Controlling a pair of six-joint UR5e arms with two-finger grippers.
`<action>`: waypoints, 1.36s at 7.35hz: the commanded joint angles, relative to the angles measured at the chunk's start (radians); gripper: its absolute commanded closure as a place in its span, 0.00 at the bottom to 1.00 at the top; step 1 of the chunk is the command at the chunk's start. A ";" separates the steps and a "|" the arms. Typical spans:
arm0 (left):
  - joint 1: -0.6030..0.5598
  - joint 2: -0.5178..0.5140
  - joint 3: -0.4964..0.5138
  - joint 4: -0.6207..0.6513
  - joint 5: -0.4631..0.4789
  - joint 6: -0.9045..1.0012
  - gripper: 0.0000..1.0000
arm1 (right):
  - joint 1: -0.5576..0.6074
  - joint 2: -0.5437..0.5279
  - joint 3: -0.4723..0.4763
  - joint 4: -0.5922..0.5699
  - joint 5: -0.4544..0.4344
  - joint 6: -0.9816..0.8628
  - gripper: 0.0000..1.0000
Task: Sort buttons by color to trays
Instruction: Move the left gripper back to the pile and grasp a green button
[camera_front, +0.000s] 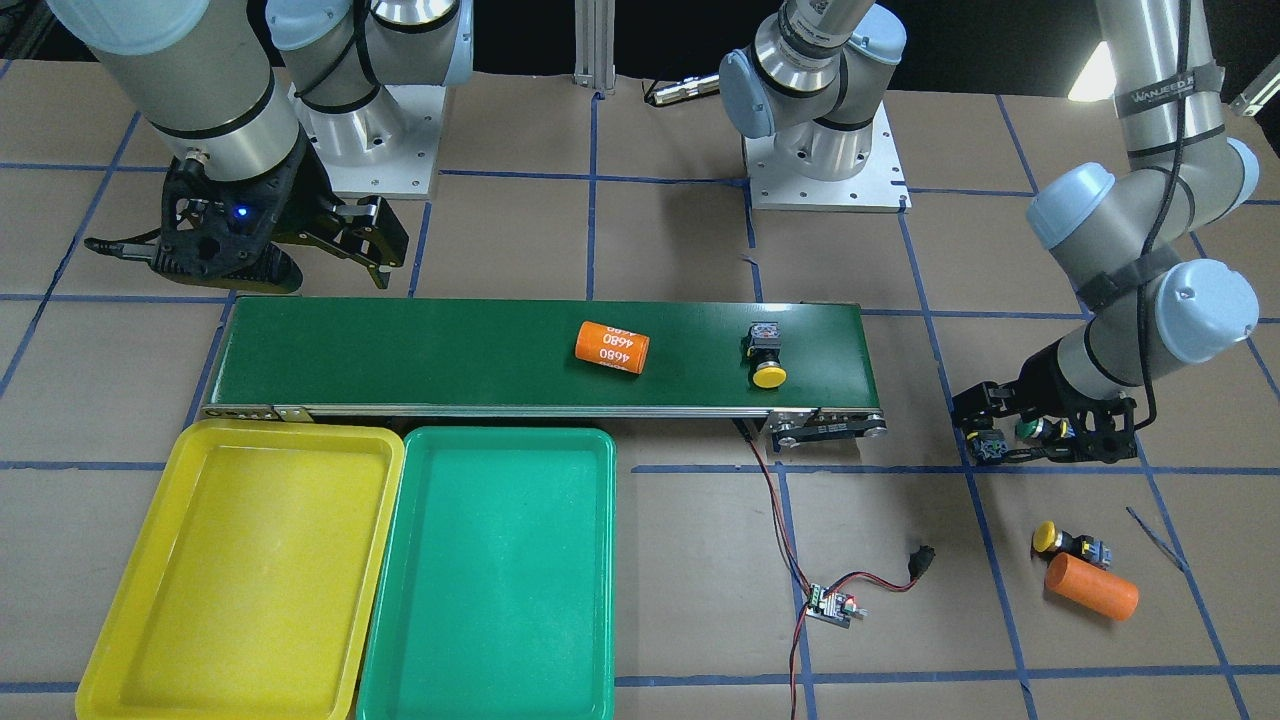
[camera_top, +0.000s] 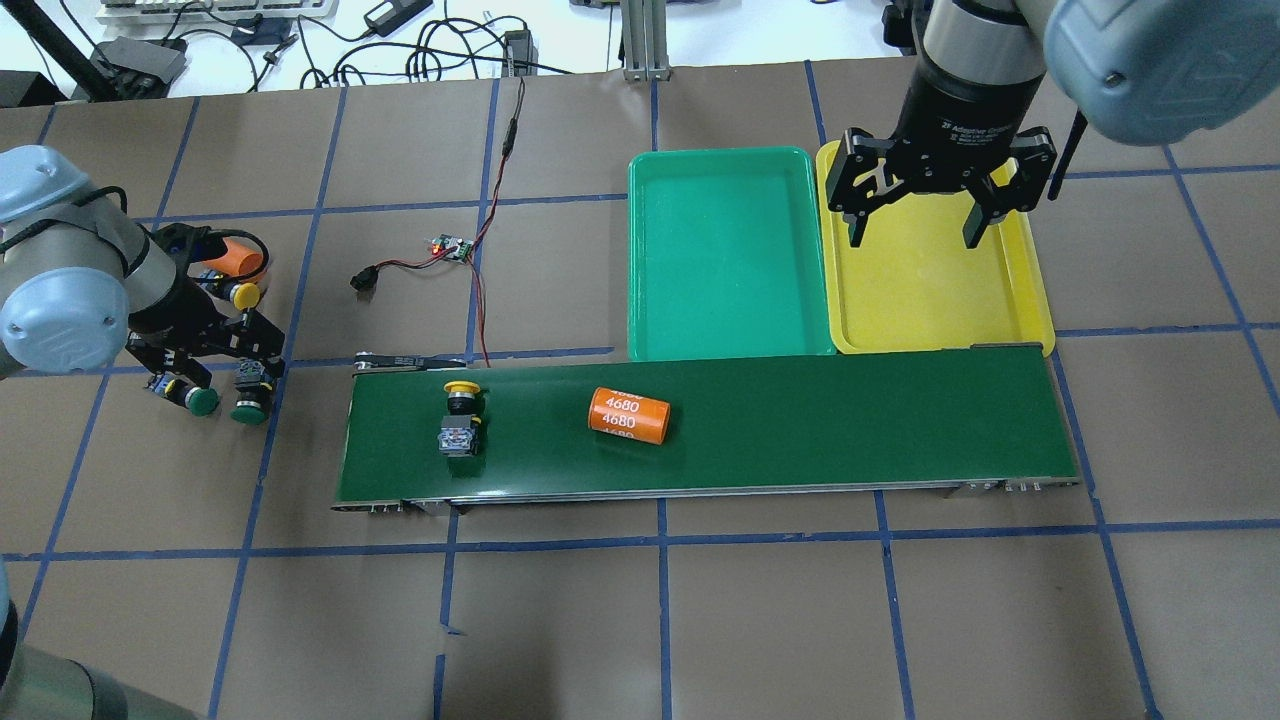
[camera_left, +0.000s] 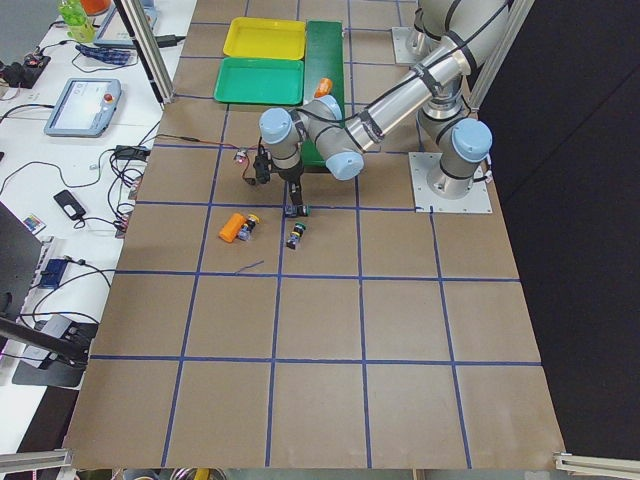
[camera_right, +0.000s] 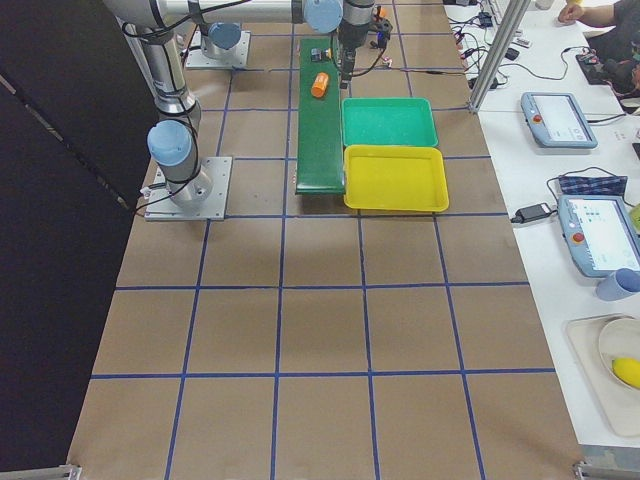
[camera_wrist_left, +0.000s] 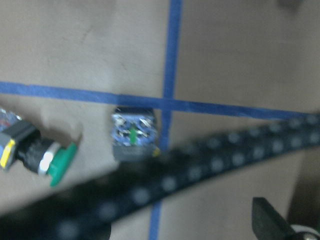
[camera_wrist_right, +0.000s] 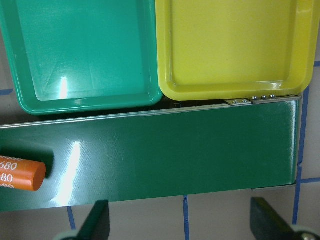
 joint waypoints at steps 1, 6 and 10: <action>0.011 -0.045 -0.010 0.049 0.001 0.030 0.00 | -0.001 0.000 0.007 -0.001 0.000 0.003 0.00; 0.008 -0.038 -0.014 0.120 0.004 0.062 0.92 | 0.002 -0.001 0.007 -0.003 0.003 0.016 0.00; -0.043 0.163 -0.016 -0.085 -0.010 -0.089 0.91 | 0.002 -0.001 0.009 -0.001 0.005 0.016 0.00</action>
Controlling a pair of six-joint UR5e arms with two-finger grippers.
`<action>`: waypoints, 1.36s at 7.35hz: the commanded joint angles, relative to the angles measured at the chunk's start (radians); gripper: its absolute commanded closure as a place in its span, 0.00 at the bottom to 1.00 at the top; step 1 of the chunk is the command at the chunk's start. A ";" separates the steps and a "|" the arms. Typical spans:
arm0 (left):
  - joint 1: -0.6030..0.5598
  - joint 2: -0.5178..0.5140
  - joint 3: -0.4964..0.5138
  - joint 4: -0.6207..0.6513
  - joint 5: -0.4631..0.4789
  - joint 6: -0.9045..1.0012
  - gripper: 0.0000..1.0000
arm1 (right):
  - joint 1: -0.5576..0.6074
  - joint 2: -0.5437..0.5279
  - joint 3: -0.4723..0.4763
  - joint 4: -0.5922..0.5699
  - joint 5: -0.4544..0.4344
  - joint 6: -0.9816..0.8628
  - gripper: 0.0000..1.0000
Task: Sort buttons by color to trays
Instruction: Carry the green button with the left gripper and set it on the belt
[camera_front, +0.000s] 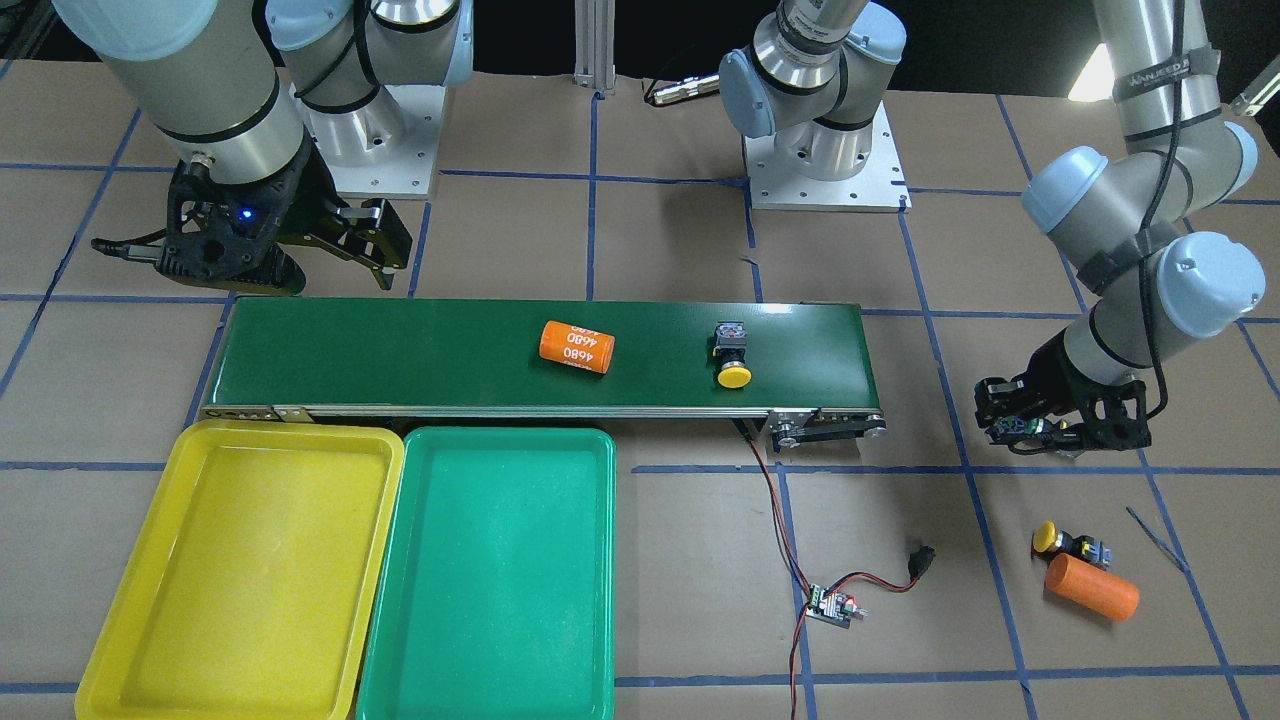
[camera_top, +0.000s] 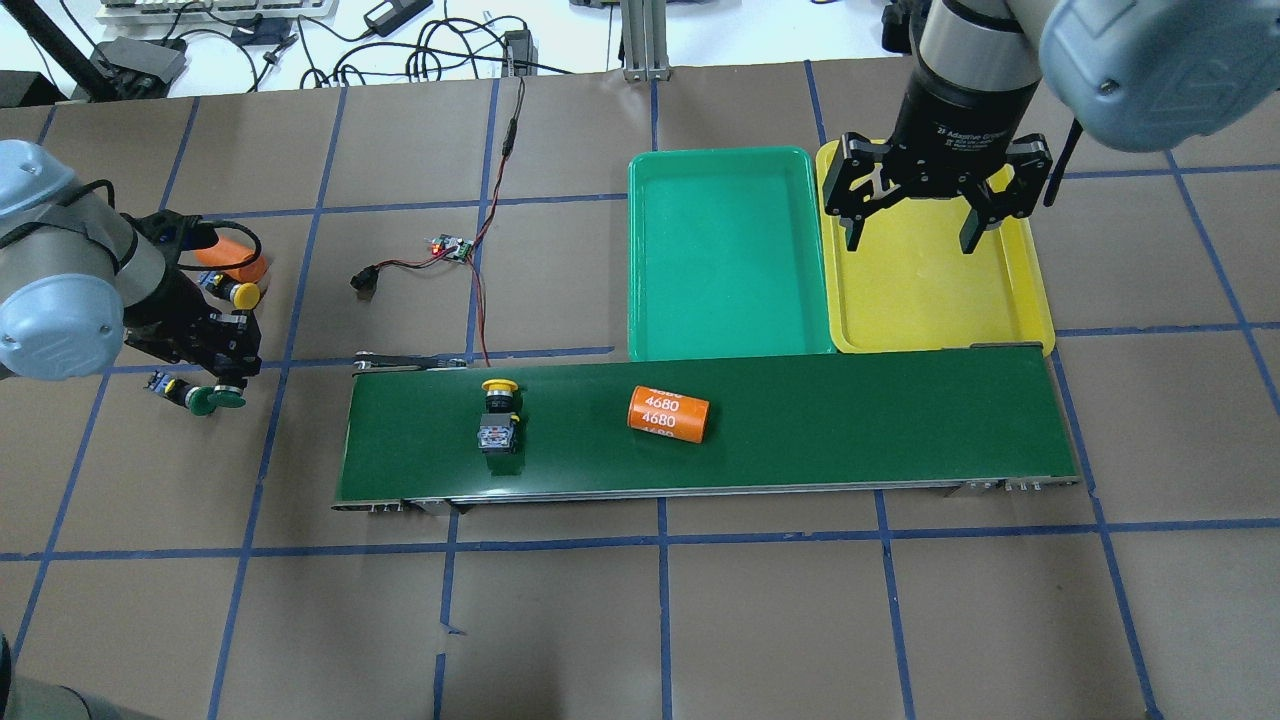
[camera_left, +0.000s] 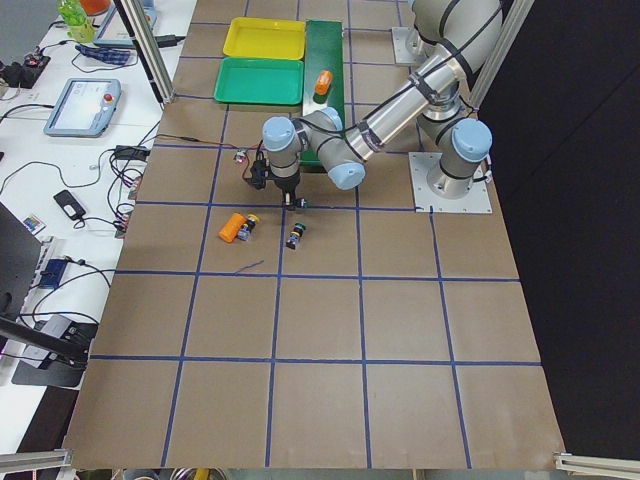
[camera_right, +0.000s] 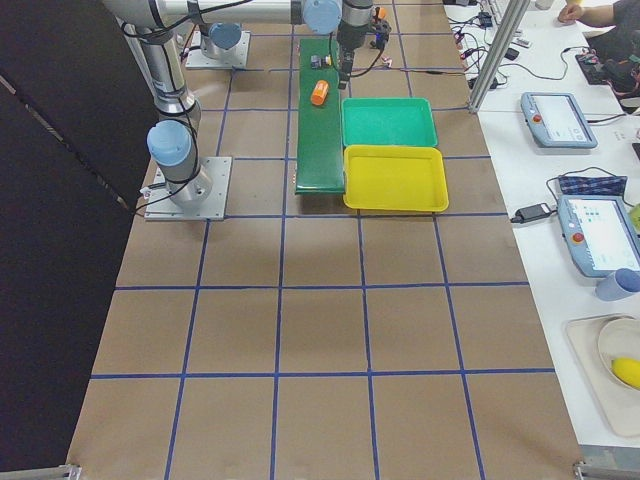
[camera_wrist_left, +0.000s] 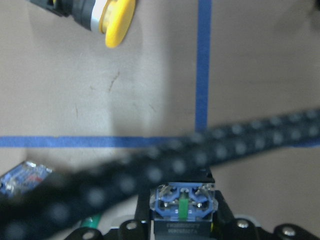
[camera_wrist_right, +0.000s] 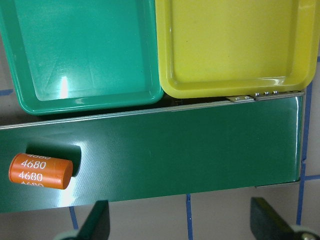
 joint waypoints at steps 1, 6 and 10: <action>-0.130 0.097 0.000 -0.090 -0.012 -0.170 0.91 | 0.000 0.001 0.001 0.001 0.000 0.000 0.00; -0.470 0.097 -0.028 -0.065 -0.014 -0.508 0.91 | 0.000 0.002 0.001 0.004 0.002 -0.002 0.00; -0.469 0.108 -0.075 -0.071 -0.003 -0.487 0.51 | 0.000 0.004 0.001 0.007 0.002 -0.002 0.00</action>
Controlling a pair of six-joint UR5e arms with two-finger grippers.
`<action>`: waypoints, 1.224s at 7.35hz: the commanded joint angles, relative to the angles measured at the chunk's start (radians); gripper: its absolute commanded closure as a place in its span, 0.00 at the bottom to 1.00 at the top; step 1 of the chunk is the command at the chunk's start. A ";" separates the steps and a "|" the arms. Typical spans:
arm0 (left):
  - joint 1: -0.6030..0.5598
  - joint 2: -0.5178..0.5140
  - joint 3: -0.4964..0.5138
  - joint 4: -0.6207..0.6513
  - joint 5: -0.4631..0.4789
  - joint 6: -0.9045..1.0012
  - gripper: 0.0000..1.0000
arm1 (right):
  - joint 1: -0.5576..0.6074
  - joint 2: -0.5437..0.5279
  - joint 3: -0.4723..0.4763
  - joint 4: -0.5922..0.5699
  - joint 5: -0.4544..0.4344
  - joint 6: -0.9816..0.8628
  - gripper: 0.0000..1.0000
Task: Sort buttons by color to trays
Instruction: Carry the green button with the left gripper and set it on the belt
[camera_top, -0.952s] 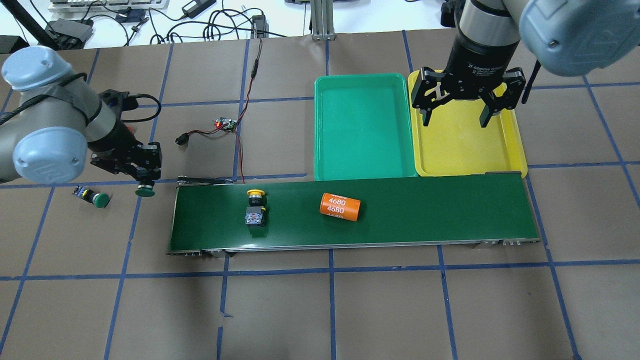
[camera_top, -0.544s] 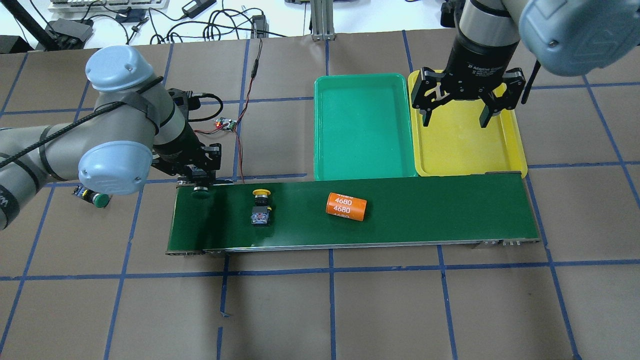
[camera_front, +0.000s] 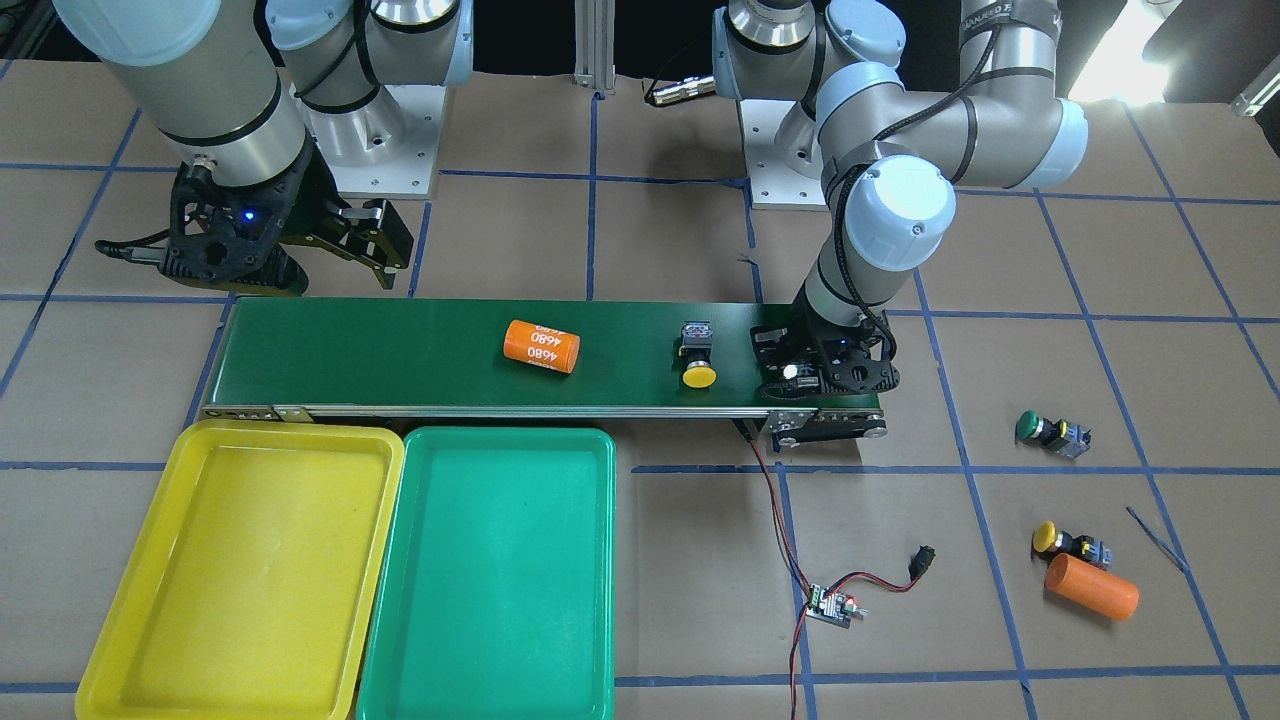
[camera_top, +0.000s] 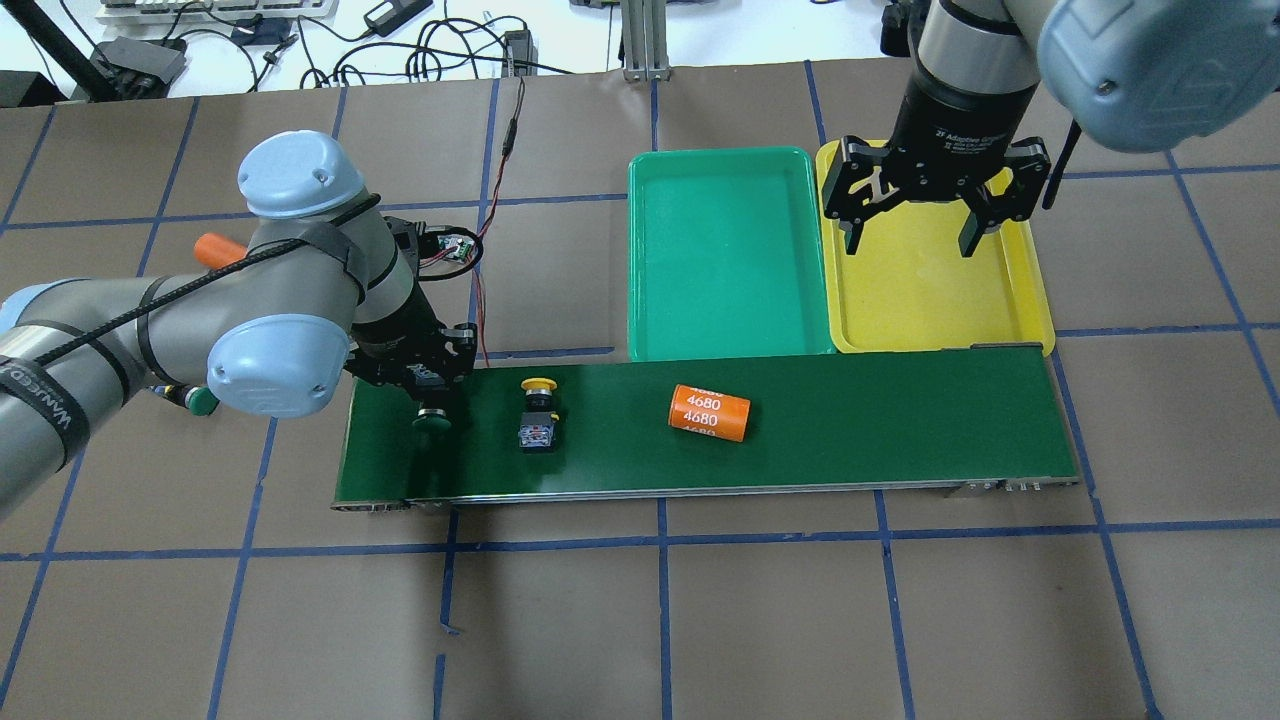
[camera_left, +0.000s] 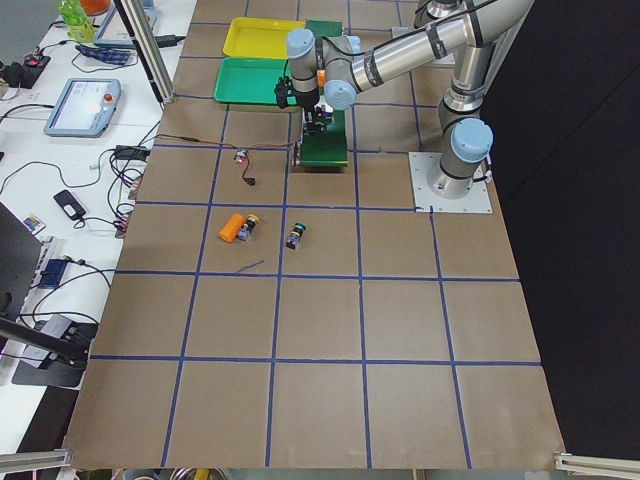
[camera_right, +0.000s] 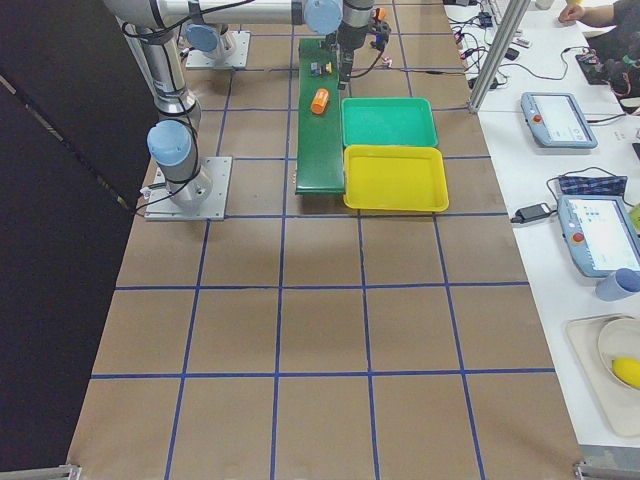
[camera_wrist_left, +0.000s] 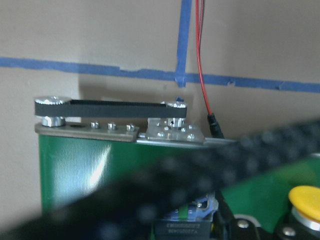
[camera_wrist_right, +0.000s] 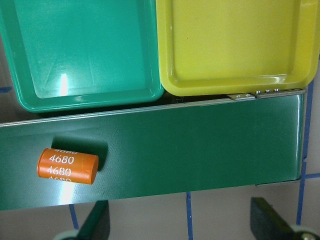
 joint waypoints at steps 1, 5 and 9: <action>-0.001 0.000 -0.019 -0.003 0.003 0.005 0.04 | 0.000 0.003 0.000 0.001 0.002 0.000 0.00; 0.076 0.031 0.042 -0.009 0.008 0.013 0.00 | 0.000 0.001 0.006 0.002 -0.003 -0.002 0.00; 0.393 -0.004 0.077 -0.028 0.007 0.305 0.00 | 0.006 -0.002 0.011 0.002 0.000 0.000 0.00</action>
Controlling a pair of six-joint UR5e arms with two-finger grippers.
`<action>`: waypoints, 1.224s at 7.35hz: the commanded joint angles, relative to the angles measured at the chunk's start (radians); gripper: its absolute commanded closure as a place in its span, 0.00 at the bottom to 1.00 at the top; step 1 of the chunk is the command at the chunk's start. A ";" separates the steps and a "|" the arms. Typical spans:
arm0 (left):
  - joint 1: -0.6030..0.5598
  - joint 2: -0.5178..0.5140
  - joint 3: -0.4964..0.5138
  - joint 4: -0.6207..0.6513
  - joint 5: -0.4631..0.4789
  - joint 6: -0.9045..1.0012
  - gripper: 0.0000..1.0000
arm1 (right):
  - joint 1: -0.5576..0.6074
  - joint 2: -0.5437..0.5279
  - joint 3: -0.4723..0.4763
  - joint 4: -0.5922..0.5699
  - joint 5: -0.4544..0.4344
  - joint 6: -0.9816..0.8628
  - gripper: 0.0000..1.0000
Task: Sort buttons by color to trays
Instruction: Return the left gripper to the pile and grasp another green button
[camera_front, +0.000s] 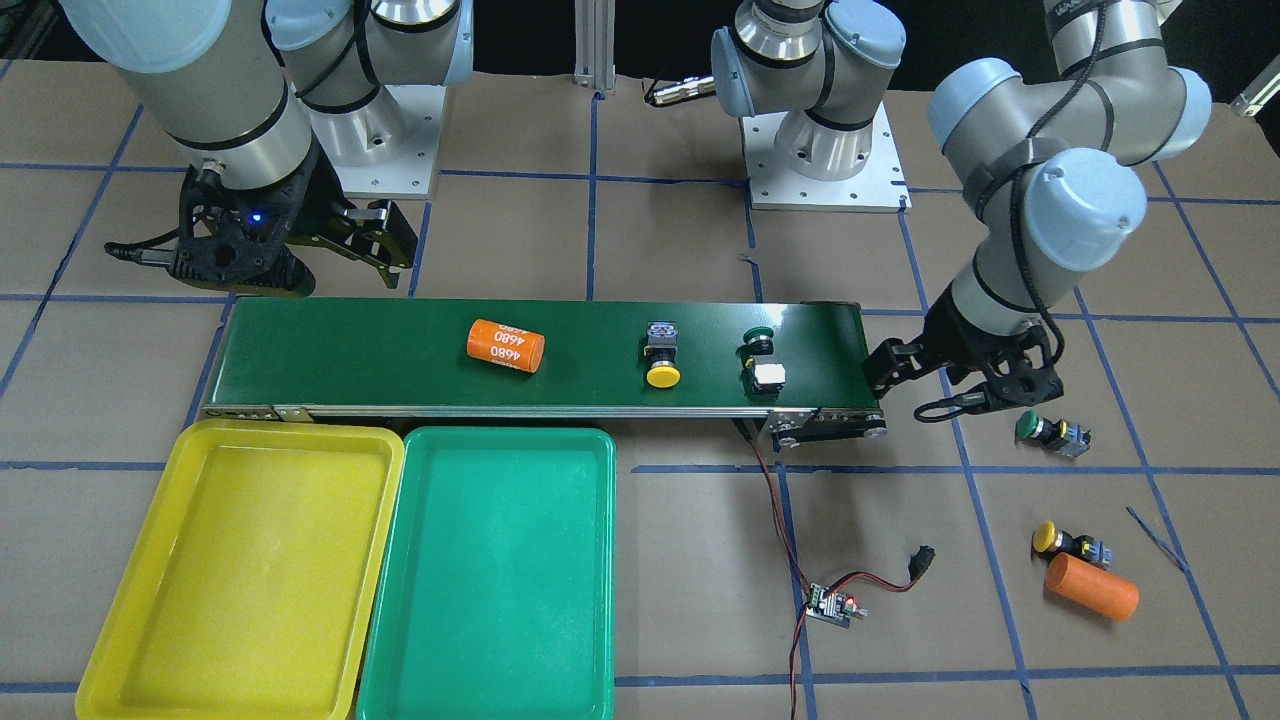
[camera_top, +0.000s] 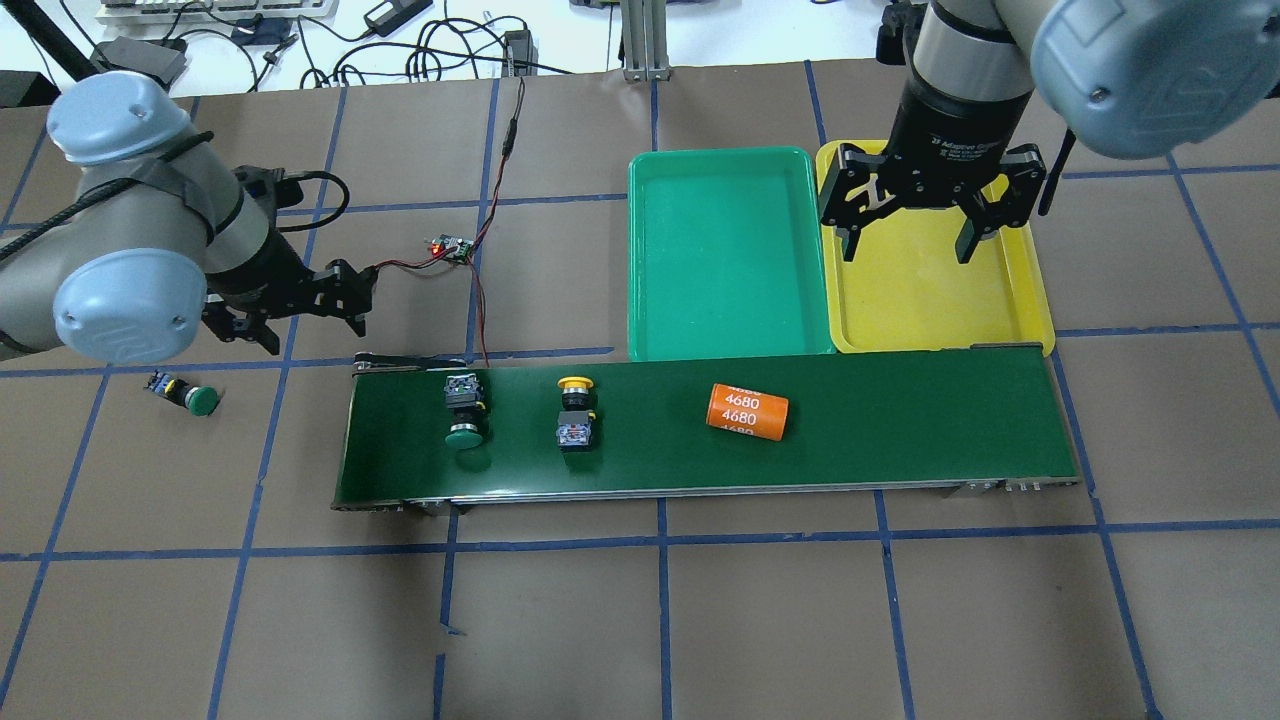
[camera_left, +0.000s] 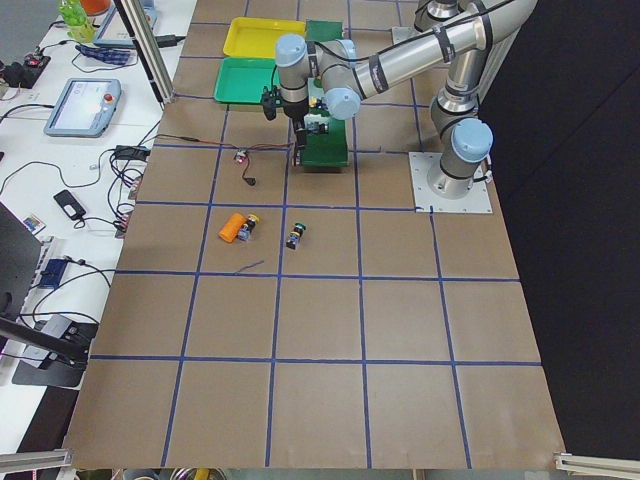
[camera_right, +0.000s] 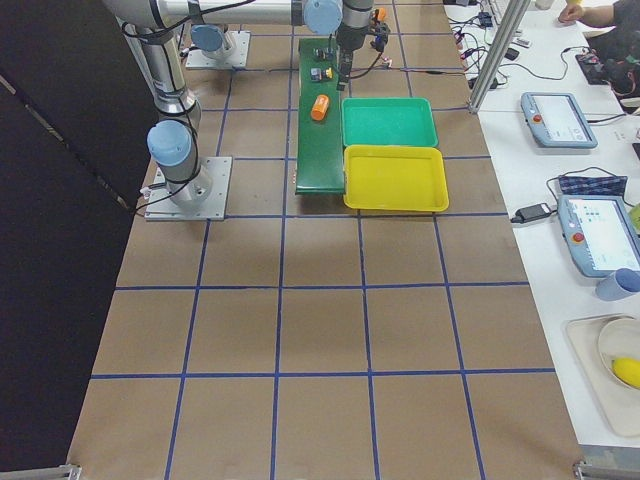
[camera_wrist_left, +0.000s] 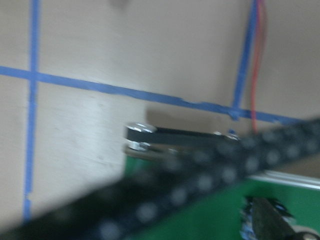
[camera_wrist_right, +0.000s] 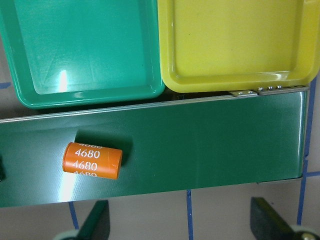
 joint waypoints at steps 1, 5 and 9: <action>0.179 -0.033 0.004 0.003 -0.003 0.199 0.00 | 0.000 0.002 0.001 0.001 0.000 0.000 0.00; 0.258 -0.217 0.083 0.229 -0.006 0.475 0.00 | 0.000 0.002 0.001 0.002 0.000 -0.003 0.00; 0.258 -0.366 0.203 0.245 -0.088 0.563 0.00 | -0.002 0.002 0.003 0.002 0.000 0.000 0.00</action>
